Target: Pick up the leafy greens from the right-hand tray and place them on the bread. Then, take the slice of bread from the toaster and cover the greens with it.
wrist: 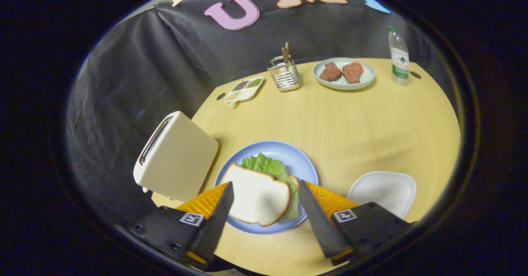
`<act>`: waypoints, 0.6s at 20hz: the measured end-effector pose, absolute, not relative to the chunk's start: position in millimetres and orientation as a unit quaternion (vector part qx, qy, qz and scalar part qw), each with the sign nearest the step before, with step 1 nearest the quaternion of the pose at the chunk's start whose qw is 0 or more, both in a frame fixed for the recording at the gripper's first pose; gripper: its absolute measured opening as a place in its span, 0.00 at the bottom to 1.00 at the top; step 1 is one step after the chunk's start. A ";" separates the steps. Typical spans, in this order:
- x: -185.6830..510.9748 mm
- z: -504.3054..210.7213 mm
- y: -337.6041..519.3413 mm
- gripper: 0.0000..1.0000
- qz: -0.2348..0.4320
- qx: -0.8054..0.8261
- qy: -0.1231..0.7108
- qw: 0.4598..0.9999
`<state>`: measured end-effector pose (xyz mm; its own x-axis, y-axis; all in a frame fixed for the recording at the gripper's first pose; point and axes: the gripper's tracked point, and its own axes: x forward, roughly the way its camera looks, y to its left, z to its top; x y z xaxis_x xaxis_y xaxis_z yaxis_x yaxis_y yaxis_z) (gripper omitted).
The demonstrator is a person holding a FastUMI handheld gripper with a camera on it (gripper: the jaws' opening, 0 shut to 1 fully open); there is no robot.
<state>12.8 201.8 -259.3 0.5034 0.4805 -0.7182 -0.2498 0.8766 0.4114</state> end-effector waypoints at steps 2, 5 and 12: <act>9.3 -238.1 198.0 0.93 0.231 0.109 0.418 0.872; 10.8 -200.9 186.4 1.00 0.241 0.077 0.355 0.900; 3.7 -116.0 128.0 1.00 0.189 -0.010 0.216 0.958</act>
<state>3.7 128.0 -116.0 0.8352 0.3571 -0.4181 -0.3658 0.9286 0.0625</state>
